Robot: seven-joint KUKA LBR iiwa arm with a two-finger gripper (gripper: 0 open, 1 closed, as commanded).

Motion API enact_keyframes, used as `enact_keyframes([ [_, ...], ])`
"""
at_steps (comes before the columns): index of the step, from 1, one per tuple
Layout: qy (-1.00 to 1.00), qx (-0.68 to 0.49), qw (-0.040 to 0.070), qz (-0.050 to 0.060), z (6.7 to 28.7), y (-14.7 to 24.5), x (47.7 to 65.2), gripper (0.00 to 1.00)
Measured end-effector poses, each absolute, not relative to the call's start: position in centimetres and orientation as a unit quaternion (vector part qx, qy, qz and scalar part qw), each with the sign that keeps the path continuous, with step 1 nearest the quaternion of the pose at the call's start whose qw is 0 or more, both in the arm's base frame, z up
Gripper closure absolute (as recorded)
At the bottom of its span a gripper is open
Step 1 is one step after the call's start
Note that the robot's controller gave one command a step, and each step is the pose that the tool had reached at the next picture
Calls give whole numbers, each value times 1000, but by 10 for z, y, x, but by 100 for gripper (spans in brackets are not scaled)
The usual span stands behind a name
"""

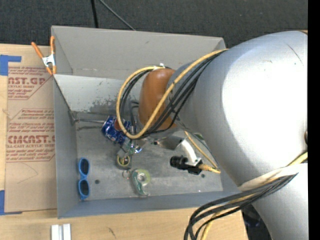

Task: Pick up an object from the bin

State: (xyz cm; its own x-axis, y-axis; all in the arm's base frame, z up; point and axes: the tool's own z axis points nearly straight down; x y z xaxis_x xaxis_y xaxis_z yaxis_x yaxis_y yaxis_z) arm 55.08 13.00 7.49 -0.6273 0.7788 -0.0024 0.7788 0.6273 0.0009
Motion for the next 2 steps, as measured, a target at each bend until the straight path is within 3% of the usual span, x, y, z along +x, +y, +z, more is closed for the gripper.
enact_keyframes([
  [1, 910, 415, 1, 0, 101, 204, 592, 100],
  [2, 909, 417, 0, -1, 100, 201, 591, 0],
])
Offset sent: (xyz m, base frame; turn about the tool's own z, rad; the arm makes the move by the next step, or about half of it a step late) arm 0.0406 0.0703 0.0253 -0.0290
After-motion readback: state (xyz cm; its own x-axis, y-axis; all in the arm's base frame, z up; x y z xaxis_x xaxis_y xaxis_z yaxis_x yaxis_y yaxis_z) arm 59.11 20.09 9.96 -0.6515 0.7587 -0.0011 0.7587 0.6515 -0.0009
